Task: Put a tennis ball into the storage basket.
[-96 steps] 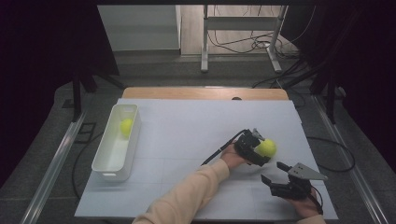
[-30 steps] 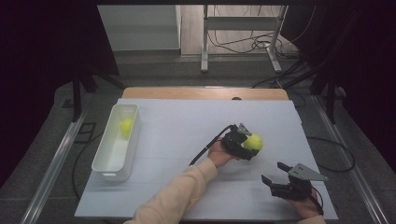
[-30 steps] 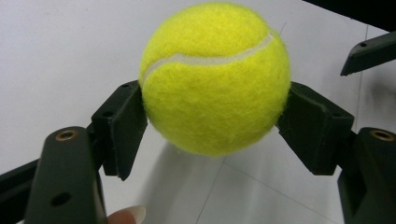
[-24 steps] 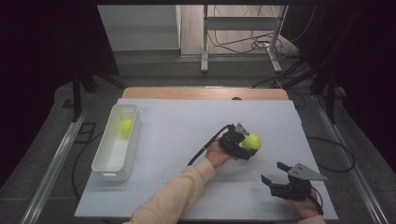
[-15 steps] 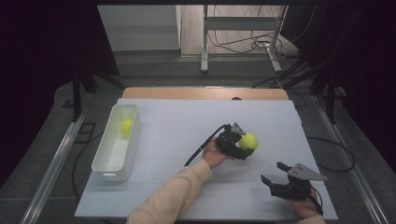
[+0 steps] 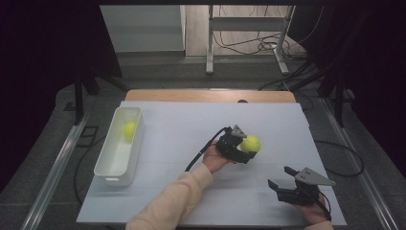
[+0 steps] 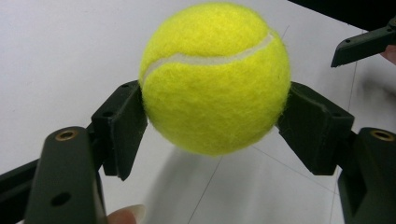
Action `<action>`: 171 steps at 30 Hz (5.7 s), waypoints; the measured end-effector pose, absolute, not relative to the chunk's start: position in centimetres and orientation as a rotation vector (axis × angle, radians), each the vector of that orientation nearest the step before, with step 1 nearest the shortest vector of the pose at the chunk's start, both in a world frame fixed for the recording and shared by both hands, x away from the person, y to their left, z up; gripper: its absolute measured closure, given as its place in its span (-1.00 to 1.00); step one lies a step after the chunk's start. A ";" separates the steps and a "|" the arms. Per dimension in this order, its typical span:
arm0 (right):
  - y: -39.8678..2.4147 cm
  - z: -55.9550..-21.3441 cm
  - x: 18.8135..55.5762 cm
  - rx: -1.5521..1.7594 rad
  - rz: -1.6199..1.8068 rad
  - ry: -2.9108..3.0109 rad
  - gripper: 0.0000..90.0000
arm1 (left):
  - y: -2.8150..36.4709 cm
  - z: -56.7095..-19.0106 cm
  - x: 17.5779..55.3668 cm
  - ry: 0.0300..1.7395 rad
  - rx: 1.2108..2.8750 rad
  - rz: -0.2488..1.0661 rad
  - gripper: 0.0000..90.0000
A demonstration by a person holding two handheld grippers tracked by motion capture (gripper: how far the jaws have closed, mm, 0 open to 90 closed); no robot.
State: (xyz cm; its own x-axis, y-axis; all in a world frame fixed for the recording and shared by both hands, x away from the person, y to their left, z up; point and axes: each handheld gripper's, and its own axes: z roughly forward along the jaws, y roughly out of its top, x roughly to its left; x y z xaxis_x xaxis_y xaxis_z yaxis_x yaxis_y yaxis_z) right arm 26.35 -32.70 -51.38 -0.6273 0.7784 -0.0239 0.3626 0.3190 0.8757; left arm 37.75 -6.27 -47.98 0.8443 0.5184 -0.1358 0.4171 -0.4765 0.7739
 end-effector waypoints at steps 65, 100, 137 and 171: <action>-32.6 -51.4 26.3 1.007 1.242 2.148 -0.62 | -0.1 -46.5 36.1 0.749 2.074 0.213 -0.41; -32.6 -51.4 26.3 1.008 1.238 2.145 -0.62 | 3.8 -46.8 35.7 0.824 2.024 0.240 -0.41; -32.6 -51.4 26.3 1.006 1.233 2.148 -0.62 | 7.9 -46.2 34.5 0.884 1.979 0.305 -0.41; -32.5 -51.4 26.2 1.003 1.232 2.150 -0.62 | 11.4 -45.1 33.6 0.934 1.897 0.346 -0.41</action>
State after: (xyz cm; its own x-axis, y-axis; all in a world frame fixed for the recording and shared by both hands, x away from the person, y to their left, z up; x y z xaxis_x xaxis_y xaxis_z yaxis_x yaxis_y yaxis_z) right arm 26.25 -32.46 -51.41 -0.6259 0.7791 -0.0361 0.3628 0.3319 0.8708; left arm 33.61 11.41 -45.09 0.6667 0.7309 -0.1461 0.4593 -0.2485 0.8528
